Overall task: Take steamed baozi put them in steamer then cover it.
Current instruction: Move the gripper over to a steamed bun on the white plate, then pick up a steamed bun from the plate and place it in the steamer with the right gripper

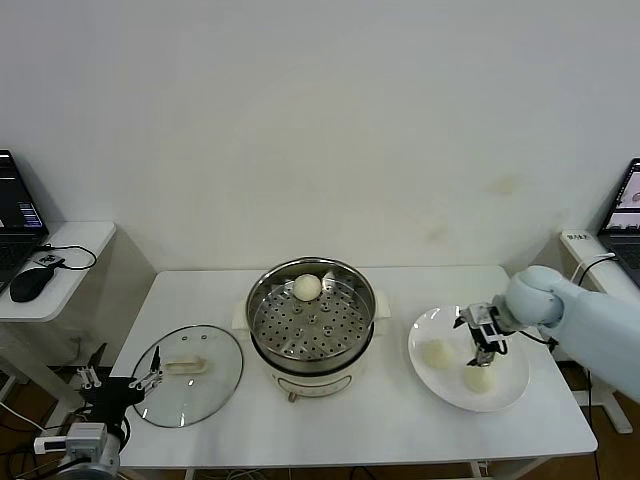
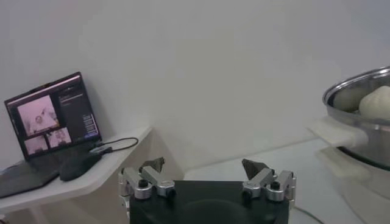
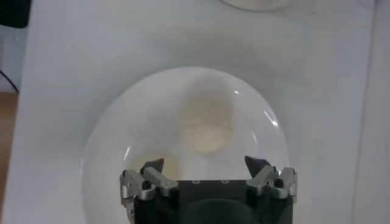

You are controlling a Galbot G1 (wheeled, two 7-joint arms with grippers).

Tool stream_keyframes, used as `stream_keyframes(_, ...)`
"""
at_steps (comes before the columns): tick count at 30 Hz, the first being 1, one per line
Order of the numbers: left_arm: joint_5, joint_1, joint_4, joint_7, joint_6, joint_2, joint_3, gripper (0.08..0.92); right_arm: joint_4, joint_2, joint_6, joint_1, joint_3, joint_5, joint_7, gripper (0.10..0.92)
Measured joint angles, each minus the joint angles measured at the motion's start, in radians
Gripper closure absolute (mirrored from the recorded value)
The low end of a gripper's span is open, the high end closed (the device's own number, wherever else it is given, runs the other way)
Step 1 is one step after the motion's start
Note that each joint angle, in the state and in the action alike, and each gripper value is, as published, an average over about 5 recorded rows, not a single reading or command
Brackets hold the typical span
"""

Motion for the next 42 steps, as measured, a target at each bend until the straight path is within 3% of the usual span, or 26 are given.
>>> stream_keyframes(10,0.002,-0.002,0.002,0.0,0.0,-0.004,-0.004,0.177,-0.079,0.085,0.002,-0.045,0.028,-0.034,0.0,0.209)
stream_keyframes(23,0.005,-0.005,0.008,-0.002,-0.001,-0.004,-0.003,0.177,-0.108,0.115,0.0,-0.055,0.042,-0.059,-0.02,0.346)
stream_keyframes(42,0.004,-0.011,0.003,-0.002,0.0,-0.001,-0.01,0.177,-0.014,0.032,-0.024,0.133,-0.041,0.057,-0.07,0.422)
